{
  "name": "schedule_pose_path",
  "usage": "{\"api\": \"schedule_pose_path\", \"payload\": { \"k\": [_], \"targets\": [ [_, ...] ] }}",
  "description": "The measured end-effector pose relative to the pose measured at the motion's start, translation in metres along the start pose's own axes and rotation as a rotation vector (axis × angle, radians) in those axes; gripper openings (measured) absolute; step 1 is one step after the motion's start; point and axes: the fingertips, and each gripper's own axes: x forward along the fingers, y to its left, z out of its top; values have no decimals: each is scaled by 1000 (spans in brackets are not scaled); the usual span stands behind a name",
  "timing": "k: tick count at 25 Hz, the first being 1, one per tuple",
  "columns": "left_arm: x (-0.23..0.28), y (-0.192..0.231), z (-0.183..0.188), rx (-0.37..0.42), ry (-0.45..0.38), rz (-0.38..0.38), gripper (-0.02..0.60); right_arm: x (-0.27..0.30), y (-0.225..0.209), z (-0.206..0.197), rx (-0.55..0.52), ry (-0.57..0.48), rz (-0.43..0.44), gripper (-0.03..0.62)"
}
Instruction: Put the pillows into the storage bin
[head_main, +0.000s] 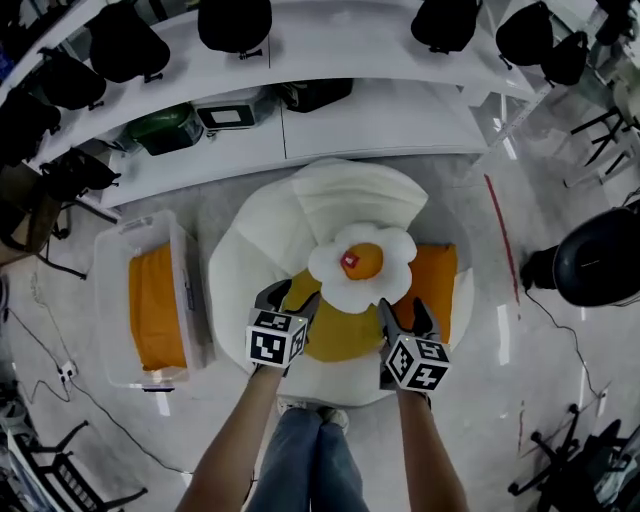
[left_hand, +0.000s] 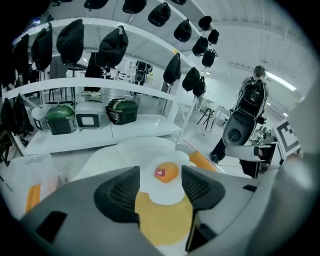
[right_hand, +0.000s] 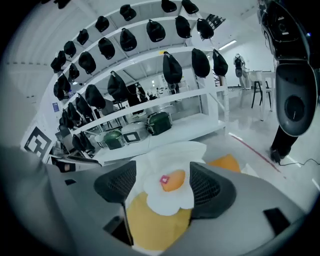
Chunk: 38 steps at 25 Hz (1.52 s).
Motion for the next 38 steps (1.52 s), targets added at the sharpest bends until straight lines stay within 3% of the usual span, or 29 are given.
{"api": "schedule_pose_path", "payload": {
  "k": [9,14,19,22,24,25,26,28,31,38],
  "targets": [
    [131,42,-77,34,132,-44,272,117,-87,-70,-47,116,-141,318],
    [187,67,-115,62,166,-47,282,157,-121,-107,-102,177,-222,322],
    [237,72,-138,26,189,-82,287,179,-134,-124,-160,226,-255,333],
    [259,64,-146,-13,208,-114,266,186,-124,-126,-230,267,-247,263],
    [260,60,-145,-64,198,-132,199,187,-123,-128,-230,293,-236,220],
    [257,57,-143,-60,194,-142,147,186,-122,-128,-223,300,-225,141],
    [253,53,-140,-31,192,-153,96,183,-120,-126,-218,300,-212,94],
    [241,43,-130,48,184,-165,50,175,-116,-120,-222,287,-196,53],
    [215,33,-103,83,143,-163,38,157,-108,-103,-212,245,-175,43],
    [112,28,-25,26,76,-112,38,94,-50,-17,-235,197,-122,43]
  ]
}}
